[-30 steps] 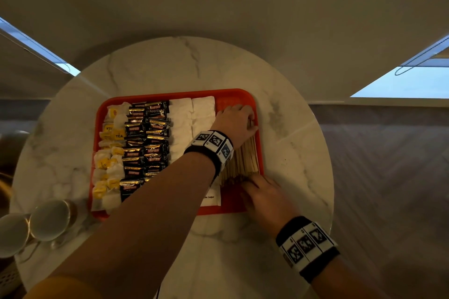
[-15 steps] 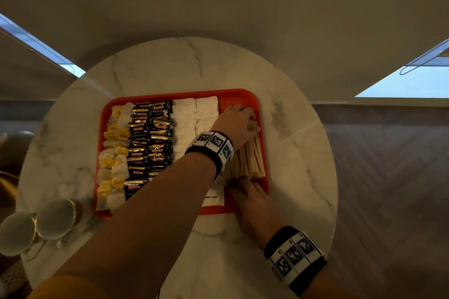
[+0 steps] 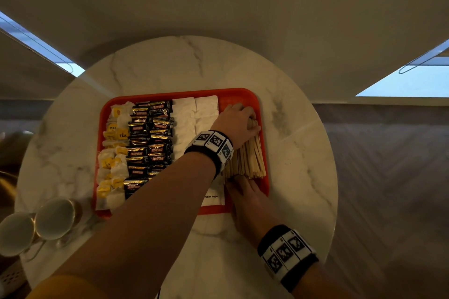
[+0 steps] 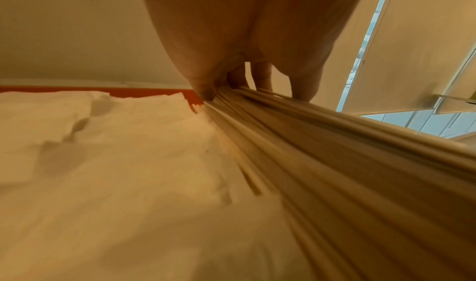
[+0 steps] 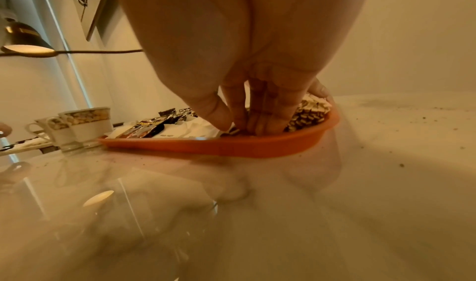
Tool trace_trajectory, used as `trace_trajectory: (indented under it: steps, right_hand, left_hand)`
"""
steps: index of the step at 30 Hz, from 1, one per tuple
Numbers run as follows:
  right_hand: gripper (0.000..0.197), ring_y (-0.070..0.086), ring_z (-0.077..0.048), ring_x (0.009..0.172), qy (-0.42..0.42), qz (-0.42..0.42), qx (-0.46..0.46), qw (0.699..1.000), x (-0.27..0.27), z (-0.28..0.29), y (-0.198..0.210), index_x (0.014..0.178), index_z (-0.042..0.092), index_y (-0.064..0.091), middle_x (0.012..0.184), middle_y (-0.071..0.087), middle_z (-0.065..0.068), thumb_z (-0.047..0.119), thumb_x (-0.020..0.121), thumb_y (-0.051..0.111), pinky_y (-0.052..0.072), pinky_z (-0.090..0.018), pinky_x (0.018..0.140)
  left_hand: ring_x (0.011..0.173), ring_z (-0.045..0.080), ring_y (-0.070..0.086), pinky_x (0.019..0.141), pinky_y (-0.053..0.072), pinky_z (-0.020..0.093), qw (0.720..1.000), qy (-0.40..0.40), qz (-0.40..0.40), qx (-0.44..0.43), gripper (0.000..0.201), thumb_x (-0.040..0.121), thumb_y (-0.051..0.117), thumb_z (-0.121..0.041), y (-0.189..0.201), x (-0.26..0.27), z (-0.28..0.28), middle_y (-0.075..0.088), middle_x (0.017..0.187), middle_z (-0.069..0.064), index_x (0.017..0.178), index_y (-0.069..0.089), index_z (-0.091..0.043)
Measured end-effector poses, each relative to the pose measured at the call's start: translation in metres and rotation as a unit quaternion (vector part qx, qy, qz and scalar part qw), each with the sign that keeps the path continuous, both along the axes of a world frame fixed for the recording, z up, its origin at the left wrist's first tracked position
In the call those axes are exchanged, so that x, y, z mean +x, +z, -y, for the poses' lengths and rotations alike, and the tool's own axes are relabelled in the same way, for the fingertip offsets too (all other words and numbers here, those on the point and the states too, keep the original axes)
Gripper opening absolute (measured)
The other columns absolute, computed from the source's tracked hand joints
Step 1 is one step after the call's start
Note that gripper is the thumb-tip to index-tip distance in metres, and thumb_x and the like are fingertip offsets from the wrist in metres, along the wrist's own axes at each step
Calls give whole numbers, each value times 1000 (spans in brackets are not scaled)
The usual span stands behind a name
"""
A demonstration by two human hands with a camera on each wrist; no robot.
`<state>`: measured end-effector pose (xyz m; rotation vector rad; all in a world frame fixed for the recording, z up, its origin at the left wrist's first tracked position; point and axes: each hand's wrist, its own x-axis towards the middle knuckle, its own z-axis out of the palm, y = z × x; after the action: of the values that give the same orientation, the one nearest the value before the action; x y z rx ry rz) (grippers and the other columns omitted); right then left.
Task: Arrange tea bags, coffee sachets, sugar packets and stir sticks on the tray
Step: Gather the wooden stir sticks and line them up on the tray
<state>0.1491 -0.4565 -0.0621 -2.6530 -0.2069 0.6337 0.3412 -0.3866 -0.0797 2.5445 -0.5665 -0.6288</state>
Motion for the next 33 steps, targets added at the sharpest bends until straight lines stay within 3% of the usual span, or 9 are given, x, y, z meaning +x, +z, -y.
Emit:
trace_trajectory:
  steps: [3,7,11,18,22,26,28,30,33]
  right_hand:
    - [55,60,-24,116,-10,-7,8,1000,0,2,0,139,18,57,136,57,-4,24,87,72,56,-34,92]
    - [58,64,-25,110,-5,-16,2,1000,-6,1,-1,135,20,61,132,59,-4,28,80,79,59,-35,86]
    - [56,47,-26,133,13,-25,2,1000,1,0,-3,150,22,42,150,43,-3,28,97,60,44,-37,107]
    - [59,45,-28,132,7,-33,9,999,-6,3,-5,155,24,33,153,37,-3,29,100,54,46,-38,106]
    - [55,52,-27,126,-14,-25,6,1000,-3,7,-5,149,21,44,145,46,-4,27,97,59,51,-37,100]
    - [59,48,-30,132,-5,-22,2,1000,-9,16,-10,147,15,47,146,46,-7,20,92,66,45,-38,107]
    - [61,64,-31,114,2,3,-12,1000,-5,19,-16,130,12,64,129,60,-11,19,74,85,57,-39,92]
    - [54,70,-30,98,6,18,-8,1000,1,21,-17,113,11,74,113,67,-11,17,63,91,63,-38,78]
    - [36,69,-28,97,25,22,4,999,-4,25,-12,111,12,74,113,67,-9,16,75,80,62,-36,80]
  left_hand:
    - [120,27,47,102,45,42,1000,-2,0,2,40,95,61,-47,0,1,-1,56,124,4,124,60,-19]
    - [119,27,48,102,44,42,1000,-5,5,2,41,95,62,-47,0,1,-2,56,123,4,125,60,-19]
    - [119,26,48,102,45,42,1000,-2,4,0,40,95,62,-47,0,1,-2,56,121,3,123,60,-19]
    - [121,26,47,105,42,41,1000,-4,3,3,42,95,61,-49,-1,1,-4,55,122,2,125,60,-20]
    - [122,26,46,103,43,40,1000,-3,1,-4,42,95,60,-49,1,1,-4,55,124,2,127,59,-21]
    - [127,26,43,107,41,40,1000,-18,3,-1,51,94,60,-54,-1,0,-5,53,131,3,132,58,-21]
    - [126,26,45,107,42,41,999,-30,6,10,52,94,60,-54,-1,-1,-4,53,131,3,133,58,-19]
    - [126,26,46,107,42,41,999,-29,11,10,51,94,60,-54,0,-1,-3,53,131,4,131,58,-19]
    - [124,25,45,106,42,40,1000,-14,14,-8,52,92,60,-57,0,-1,-3,53,130,4,129,59,-20]
